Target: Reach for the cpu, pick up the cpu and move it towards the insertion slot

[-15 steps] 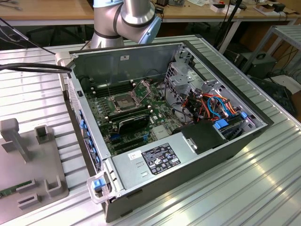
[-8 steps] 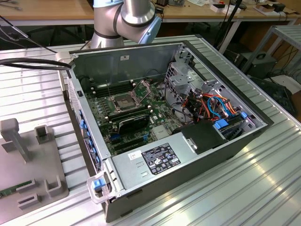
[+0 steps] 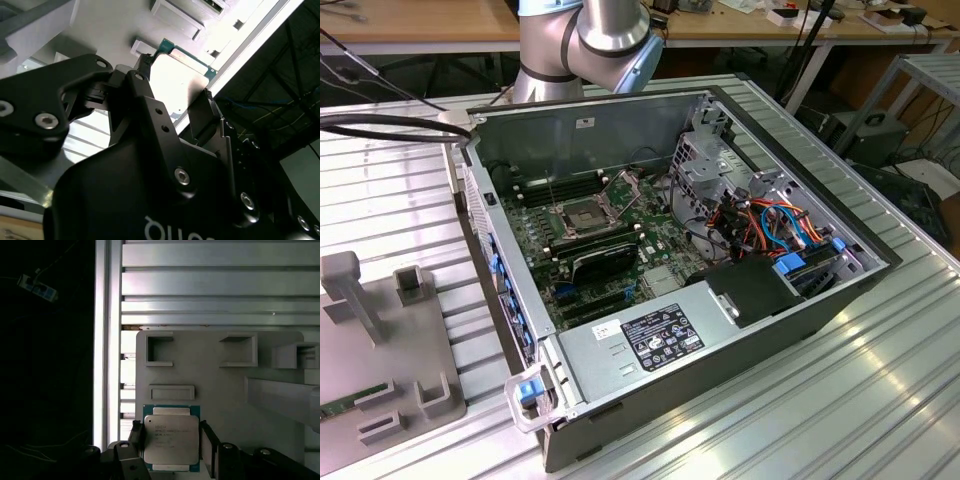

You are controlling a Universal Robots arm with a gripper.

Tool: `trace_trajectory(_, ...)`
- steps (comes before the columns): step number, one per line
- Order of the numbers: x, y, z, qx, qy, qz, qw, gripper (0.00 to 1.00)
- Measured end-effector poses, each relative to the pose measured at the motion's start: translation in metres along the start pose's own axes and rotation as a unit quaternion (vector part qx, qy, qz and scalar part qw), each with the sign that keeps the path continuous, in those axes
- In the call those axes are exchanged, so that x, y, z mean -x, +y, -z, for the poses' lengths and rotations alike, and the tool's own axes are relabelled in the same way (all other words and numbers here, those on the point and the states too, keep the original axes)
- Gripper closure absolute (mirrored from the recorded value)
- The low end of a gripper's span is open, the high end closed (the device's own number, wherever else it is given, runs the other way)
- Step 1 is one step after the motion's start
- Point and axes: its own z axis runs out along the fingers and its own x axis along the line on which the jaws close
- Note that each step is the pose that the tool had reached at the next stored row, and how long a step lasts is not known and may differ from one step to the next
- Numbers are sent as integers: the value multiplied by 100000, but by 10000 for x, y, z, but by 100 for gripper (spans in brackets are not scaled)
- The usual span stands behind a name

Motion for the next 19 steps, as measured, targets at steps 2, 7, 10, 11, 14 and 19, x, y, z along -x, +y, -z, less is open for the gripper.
trace_trajectory(2,-2,2,53,6,-9,1,100000,45)
trace_trajectory(7,-9,10,211,2,-3,1,100000,45)
trace_trajectory(10,-11,13,266,2,-7,-2,100000,45)
trace_trajectory(11,-12,14,290,2,-7,-2,100000,45)
trace_trajectory(14,-15,18,354,3,-4,-2,100000,45)
trace_trajectory(19,-20,24,475,6,-22,0,100000,45)
